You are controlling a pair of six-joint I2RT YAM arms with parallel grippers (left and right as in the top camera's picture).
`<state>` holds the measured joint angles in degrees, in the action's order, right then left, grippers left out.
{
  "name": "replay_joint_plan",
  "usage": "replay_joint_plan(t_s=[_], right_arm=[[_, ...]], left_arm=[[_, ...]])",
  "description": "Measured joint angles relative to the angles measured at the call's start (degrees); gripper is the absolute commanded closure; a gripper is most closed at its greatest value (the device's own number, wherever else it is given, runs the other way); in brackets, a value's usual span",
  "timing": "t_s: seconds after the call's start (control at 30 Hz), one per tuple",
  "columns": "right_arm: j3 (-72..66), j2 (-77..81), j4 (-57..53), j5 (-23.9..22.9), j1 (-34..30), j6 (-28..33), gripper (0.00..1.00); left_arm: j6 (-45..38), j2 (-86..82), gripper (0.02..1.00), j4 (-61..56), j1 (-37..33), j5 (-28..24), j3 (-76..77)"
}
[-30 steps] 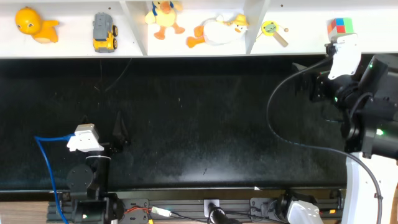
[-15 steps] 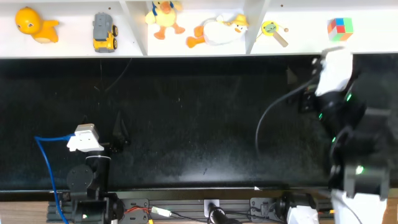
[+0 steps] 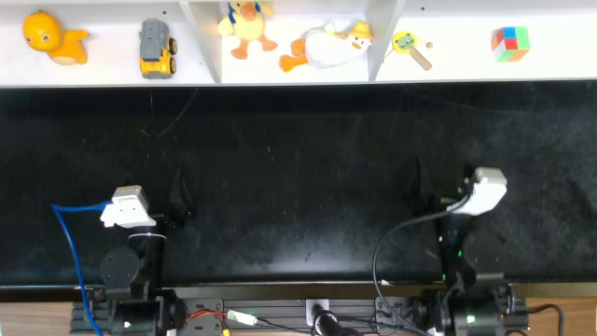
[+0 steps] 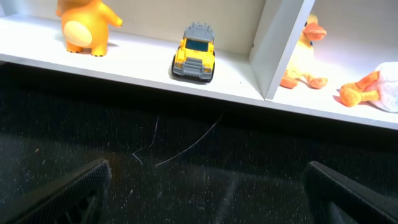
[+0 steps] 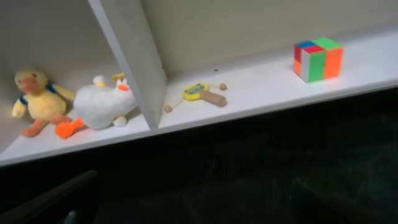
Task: Store Toys
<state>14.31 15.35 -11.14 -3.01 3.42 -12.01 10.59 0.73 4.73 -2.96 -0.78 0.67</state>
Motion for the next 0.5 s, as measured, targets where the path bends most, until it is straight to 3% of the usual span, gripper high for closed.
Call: replay_joint_plan(t_s=[0.23,0.5], right_arm=[[-11.6,-14.2,2.3,-1.2,0.0,-8.7,0.005],[-12.6,-14.5,4.2,-1.5,0.0,-10.1,0.005]], left_arm=[[0.0,0.0,0.02,0.0,0.0,0.0,0.0],[0.0,0.0,0.02,0.0,0.0,0.0,0.0]])
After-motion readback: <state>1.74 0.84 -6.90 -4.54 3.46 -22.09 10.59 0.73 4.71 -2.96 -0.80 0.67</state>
